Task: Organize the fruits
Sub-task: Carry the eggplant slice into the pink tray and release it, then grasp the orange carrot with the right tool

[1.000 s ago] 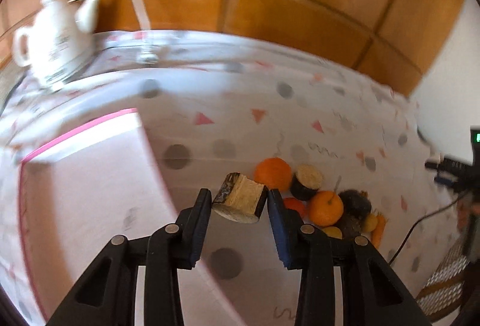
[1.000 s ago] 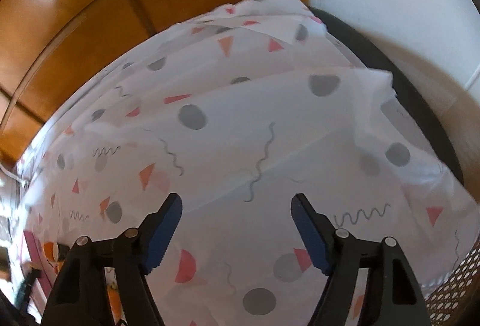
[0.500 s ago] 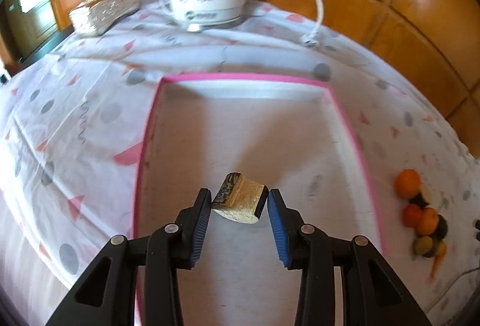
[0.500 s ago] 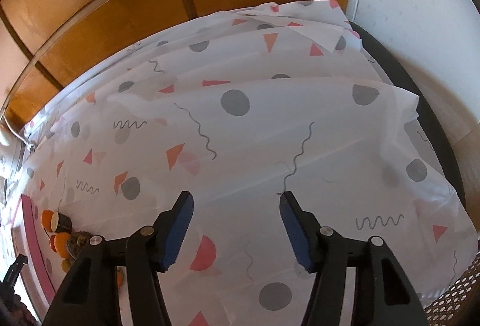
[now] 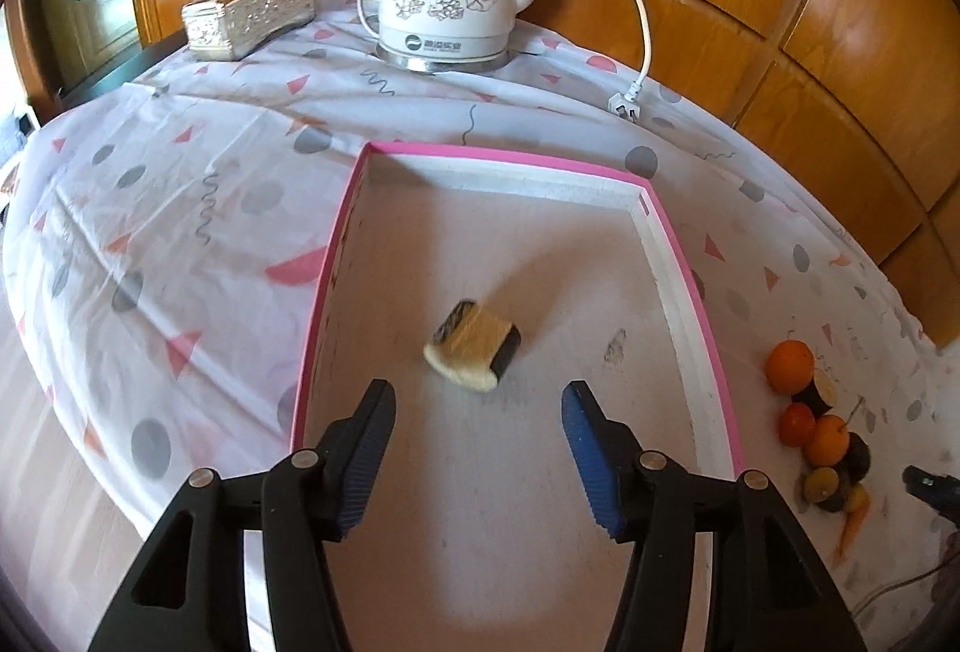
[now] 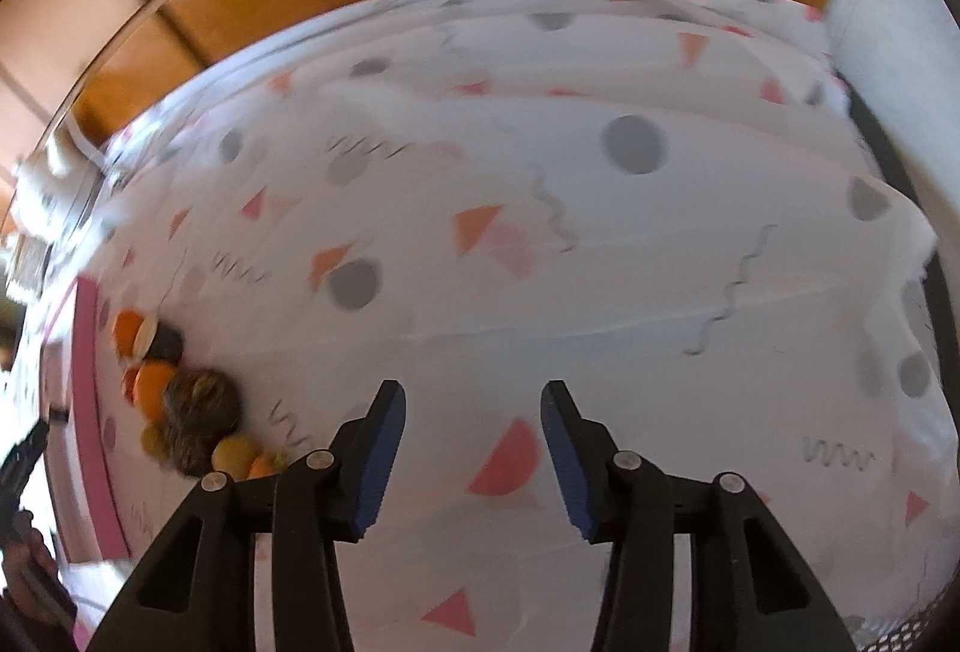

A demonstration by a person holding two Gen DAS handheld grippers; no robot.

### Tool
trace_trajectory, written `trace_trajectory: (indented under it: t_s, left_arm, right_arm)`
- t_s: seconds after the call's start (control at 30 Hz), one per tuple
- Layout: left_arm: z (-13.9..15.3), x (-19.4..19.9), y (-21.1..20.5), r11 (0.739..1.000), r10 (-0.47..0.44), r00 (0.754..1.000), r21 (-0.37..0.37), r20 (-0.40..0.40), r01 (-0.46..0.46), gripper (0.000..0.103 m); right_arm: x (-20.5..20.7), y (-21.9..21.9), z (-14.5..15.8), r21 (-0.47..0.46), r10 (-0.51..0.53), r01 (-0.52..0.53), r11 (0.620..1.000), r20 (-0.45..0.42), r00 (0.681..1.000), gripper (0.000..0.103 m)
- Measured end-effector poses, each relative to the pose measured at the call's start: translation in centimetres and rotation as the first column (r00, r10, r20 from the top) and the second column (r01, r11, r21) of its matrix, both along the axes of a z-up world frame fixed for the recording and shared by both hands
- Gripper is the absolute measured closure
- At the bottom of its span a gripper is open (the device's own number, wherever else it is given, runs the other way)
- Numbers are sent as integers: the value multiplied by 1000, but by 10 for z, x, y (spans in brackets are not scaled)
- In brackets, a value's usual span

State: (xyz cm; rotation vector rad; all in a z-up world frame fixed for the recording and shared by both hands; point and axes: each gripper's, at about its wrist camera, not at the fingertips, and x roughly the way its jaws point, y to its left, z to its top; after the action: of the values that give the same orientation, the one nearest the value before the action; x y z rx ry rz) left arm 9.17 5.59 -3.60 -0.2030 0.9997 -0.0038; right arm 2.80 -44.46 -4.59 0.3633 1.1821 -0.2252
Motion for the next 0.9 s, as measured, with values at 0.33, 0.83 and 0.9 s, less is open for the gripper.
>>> trace_trajectory:
  t_s: [0.33,0.83,0.9]
  left_arm:
    - [9,-35,-11,998,-55,998,9,30,55,44]
    - [11,-57,0,1000,-12,999,-1,44,12,43]
    - [12,-60,0,1000,-14,999,5,52,14,43]
  right_arm:
    - [7,75,-8,137,334,-335,932,32,942,55]
    - [13,116,-36,-1,415,-415,910,-60,908,68]
    - [11,118,-36,-11,414,-415,910,-56,909,69]
